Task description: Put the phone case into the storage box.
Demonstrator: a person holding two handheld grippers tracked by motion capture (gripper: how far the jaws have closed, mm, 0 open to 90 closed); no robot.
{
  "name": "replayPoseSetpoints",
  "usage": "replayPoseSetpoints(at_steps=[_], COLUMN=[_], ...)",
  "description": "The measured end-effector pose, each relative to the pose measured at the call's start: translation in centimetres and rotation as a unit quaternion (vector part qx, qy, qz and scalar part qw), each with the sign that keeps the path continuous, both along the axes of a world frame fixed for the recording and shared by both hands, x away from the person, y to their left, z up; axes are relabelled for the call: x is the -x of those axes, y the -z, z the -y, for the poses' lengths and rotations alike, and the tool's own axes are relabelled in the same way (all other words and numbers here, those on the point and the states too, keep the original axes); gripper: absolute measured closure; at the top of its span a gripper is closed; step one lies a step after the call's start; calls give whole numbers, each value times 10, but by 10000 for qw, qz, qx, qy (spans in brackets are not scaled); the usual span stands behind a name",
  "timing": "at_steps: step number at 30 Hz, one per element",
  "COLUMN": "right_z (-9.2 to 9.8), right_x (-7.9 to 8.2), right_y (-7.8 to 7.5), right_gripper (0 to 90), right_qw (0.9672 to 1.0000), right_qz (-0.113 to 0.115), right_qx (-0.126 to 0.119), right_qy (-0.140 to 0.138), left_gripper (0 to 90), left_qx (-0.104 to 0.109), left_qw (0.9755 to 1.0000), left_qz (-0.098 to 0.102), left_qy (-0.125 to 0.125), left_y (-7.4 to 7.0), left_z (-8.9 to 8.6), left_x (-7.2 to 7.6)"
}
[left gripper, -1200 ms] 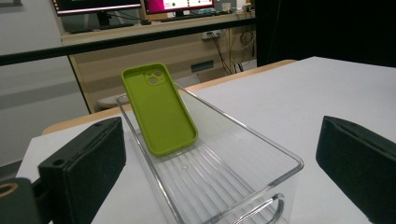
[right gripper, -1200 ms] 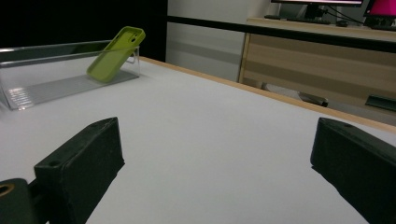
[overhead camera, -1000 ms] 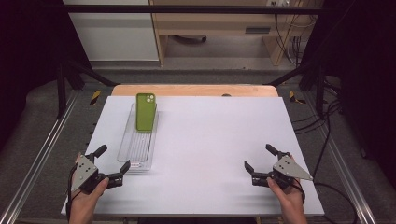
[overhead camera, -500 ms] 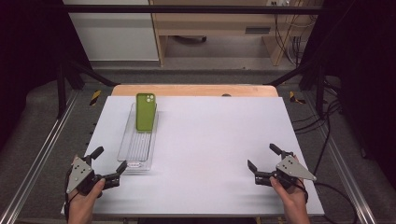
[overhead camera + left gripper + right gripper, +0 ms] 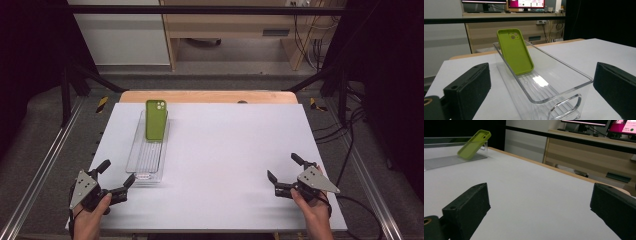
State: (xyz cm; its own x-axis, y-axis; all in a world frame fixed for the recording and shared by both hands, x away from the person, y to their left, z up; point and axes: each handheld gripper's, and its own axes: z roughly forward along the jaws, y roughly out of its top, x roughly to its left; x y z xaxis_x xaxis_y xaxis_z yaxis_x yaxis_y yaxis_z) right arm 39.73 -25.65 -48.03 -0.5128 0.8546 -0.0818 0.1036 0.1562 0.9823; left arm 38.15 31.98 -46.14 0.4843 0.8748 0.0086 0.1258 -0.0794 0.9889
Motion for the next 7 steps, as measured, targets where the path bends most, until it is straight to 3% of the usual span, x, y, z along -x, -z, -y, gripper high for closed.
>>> replayPoseSetpoints(at_steps=[3,7], right_z=[-1,-3], right_x=[-2,-3], right_y=[1,3], right_gripper=[25,26], right_qw=[10000,9999], right_qz=[-33,-90], right_qx=[16,60], right_qy=[13,26], left_gripper=[9,10], left_qx=[180,150], left_qw=[9998,9998], left_qz=[48,63], left_qy=[-73,-135], left_y=[-2,-1], left_z=[-2,-4], left_x=[2,1])
